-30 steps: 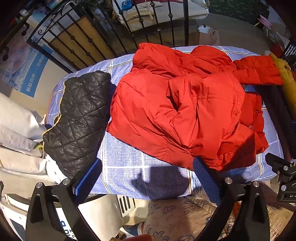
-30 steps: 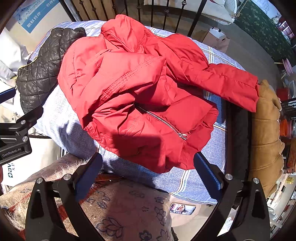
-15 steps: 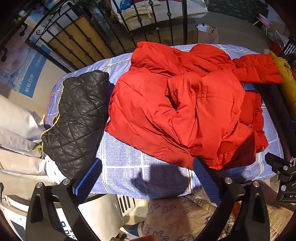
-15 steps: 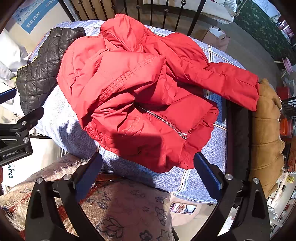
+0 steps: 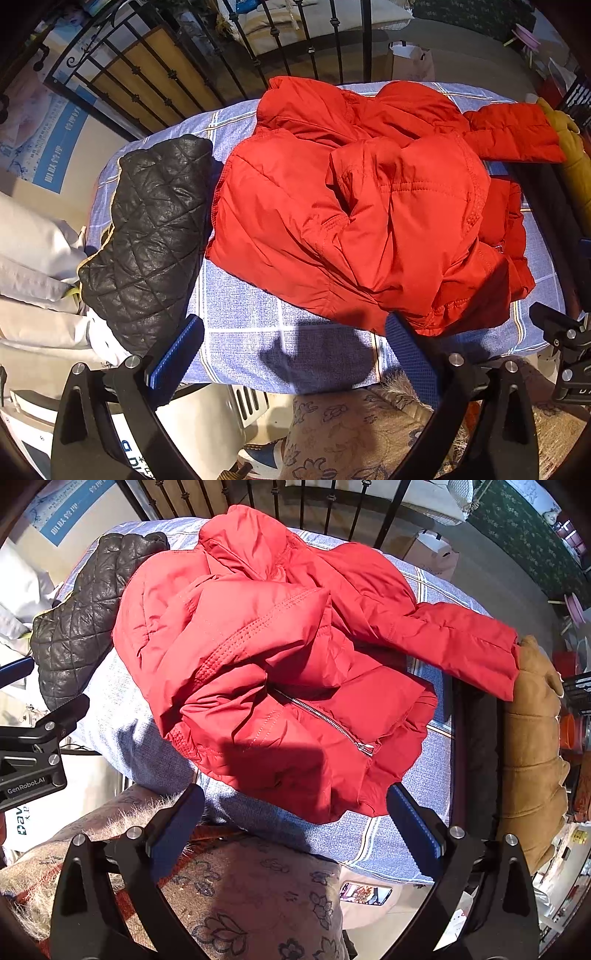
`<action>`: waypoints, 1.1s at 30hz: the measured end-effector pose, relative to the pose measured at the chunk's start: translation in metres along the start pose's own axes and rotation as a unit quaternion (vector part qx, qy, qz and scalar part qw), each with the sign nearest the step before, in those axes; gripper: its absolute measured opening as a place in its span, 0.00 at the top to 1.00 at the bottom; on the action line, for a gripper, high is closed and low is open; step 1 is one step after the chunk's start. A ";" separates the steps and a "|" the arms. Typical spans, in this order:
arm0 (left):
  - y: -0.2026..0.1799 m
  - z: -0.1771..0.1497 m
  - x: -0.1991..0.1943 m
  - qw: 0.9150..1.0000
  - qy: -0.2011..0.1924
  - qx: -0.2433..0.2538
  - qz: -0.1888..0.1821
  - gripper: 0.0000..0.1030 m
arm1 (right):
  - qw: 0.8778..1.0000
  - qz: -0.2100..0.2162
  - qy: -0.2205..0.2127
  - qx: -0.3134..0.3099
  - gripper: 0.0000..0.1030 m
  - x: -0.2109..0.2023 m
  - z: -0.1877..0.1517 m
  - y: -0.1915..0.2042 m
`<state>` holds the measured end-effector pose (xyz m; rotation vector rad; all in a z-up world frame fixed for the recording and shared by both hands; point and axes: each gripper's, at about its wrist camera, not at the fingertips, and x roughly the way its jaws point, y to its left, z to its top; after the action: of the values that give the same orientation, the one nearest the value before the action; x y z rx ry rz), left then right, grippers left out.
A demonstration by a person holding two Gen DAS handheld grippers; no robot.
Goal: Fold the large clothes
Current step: 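Grasp the red jacket with both grippers and lift it off the bed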
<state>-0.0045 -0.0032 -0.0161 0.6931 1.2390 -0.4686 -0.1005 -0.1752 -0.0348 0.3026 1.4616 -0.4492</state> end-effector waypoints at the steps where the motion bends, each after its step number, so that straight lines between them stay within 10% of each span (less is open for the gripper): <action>1: 0.000 0.001 0.000 1.000 0.001 0.000 0.000 0.06 | 1.000 0.000 0.000 0.000 0.06 0.000 0.000 0.000; 20: 0.010 0.013 0.013 0.998 0.020 -0.020 -0.056 0.06 | 0.995 0.042 -0.046 0.083 0.06 -0.006 0.014 -0.036; 25: 0.008 0.024 0.014 0.997 0.004 -0.009 -0.082 0.06 | 0.969 0.076 -0.083 0.220 0.06 -0.005 0.011 -0.104; 33: -0.035 0.102 -0.014 0.980 -0.141 0.134 -0.048 0.06 | 0.912 0.119 -0.022 0.392 0.06 0.069 -0.042 -0.172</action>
<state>0.0385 -0.0999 0.0069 0.7656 0.9527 -0.7961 -0.2145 -0.3149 -0.0943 1.0907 1.1194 -0.8276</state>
